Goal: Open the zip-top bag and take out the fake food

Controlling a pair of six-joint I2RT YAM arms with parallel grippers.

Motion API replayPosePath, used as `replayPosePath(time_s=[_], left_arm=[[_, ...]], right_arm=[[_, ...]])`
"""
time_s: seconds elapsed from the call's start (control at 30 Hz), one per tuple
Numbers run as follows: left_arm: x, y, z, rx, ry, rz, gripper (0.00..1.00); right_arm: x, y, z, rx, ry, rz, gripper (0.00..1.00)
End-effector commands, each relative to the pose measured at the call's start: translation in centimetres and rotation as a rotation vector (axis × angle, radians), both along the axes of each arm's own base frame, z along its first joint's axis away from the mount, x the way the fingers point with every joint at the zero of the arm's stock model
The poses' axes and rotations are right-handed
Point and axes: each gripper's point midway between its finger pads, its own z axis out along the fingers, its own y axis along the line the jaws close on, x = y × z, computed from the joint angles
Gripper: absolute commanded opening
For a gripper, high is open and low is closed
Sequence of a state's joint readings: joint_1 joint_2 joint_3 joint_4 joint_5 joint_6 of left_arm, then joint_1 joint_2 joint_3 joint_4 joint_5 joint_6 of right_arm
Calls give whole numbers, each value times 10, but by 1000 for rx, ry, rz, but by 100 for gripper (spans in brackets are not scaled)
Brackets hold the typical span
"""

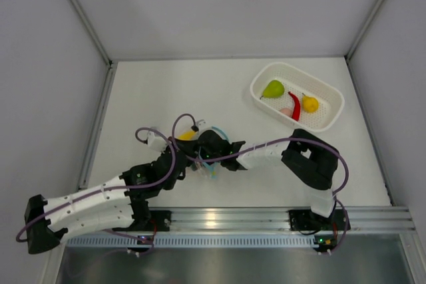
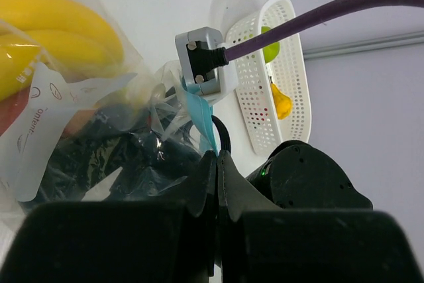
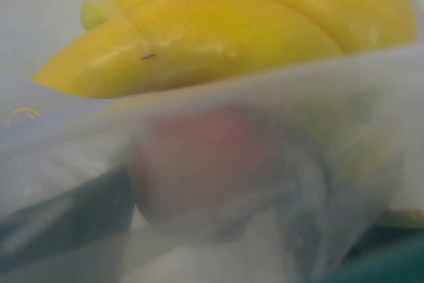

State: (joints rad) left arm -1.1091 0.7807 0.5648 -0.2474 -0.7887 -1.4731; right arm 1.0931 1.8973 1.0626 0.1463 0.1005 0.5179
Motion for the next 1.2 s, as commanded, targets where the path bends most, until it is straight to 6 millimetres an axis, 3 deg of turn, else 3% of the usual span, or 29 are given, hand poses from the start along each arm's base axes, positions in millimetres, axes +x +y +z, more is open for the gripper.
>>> replayPosePath(time_s=[0.0,0.13,0.33,0.4,0.7,0.87,1.0,1.17], left_arm=[[3,6,9,-5,-42,23,0],[2,10,7,20,-49,28,0],[1,11,10,62,-70,6,0],[2,12,13,73,-77,4,0],[5,19,16,117,-98,30,0],[4,14,19,117,-99,7,0],[4,12,21,142,-105,-11,0],[4,15,19,157,-110,-6,0]], right_arm=[[-5,-7,19,-6,-24,-6,71],[-3,-12,49,28,-76,-17,64],[-3,-27,84,38,-122,-42,63],[-6,-37,86,7,-117,-42,63],[-27,-62,146,94,-174,22,63],[-8,-91,160,78,-237,-147,58],[-5,-97,169,62,-256,-168,57],[-1,-119,204,111,-323,-227,56]])
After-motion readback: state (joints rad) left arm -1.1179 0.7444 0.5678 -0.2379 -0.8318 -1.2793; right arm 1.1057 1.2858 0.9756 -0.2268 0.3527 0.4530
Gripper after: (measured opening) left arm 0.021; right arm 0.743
